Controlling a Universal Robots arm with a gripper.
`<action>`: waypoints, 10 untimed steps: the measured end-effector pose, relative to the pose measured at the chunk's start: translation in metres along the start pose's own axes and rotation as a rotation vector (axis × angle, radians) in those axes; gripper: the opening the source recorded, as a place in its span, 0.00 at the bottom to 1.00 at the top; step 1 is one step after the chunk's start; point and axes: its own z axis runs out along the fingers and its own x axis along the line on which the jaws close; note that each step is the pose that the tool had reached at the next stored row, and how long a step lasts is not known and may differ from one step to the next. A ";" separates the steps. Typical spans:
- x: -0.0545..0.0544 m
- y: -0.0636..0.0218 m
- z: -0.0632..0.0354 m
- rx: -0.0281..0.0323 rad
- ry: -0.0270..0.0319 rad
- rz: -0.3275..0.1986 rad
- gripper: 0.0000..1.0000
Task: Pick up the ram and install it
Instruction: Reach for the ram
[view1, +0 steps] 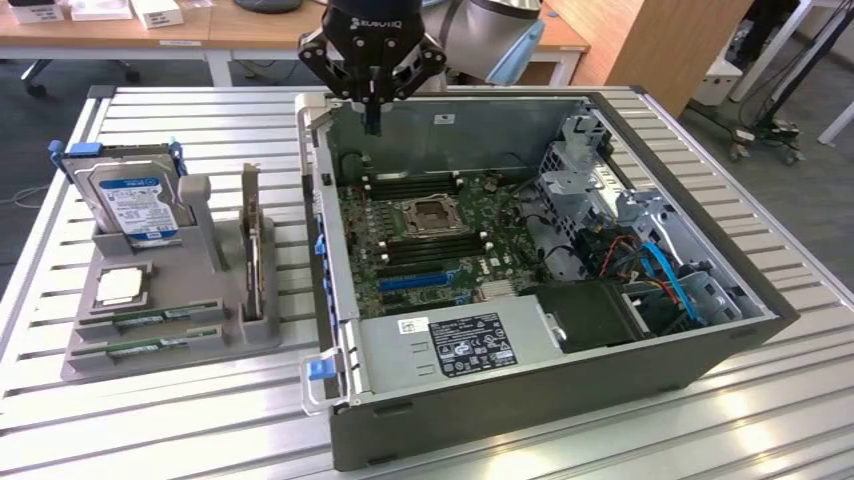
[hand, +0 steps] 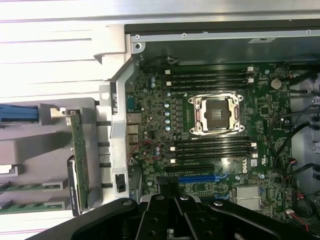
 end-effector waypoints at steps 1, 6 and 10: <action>0.002 -0.0001 0.0000 0.0000 0.0000 0.000 0.10; 0.010 -0.0007 -0.0003 0.0000 0.0001 0.000 0.10; 0.016 -0.0012 -0.0004 0.0000 0.0000 0.000 0.10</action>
